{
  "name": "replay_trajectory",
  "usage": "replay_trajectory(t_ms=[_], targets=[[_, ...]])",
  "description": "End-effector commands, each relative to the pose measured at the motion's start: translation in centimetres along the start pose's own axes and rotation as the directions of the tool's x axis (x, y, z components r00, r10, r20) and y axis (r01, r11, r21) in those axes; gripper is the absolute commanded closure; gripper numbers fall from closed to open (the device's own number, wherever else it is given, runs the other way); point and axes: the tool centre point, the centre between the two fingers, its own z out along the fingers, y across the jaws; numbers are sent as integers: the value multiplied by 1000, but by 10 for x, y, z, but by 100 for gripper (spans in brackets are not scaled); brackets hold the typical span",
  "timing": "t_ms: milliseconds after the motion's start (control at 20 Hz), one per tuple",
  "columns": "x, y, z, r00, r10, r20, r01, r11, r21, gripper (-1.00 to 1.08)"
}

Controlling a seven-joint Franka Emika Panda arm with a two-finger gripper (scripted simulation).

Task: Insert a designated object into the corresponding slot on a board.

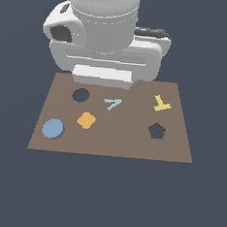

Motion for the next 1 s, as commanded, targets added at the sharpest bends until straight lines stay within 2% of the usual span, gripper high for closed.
replay_trajectory(t_ms=[0, 300, 600, 800, 950], targets=[[0, 0, 0, 1000, 0, 0, 0, 1000, 0, -92], [6, 5, 5, 999, 32, 0, -32, 999, -1, -92], [24, 20, 20, 992, 129, -2, -129, 992, -4, -92], [42, 37, 36, 974, 227, -3, -227, 974, -7, -92], [56, 55, 50, 948, 318, -5, -318, 948, -9, -92]])
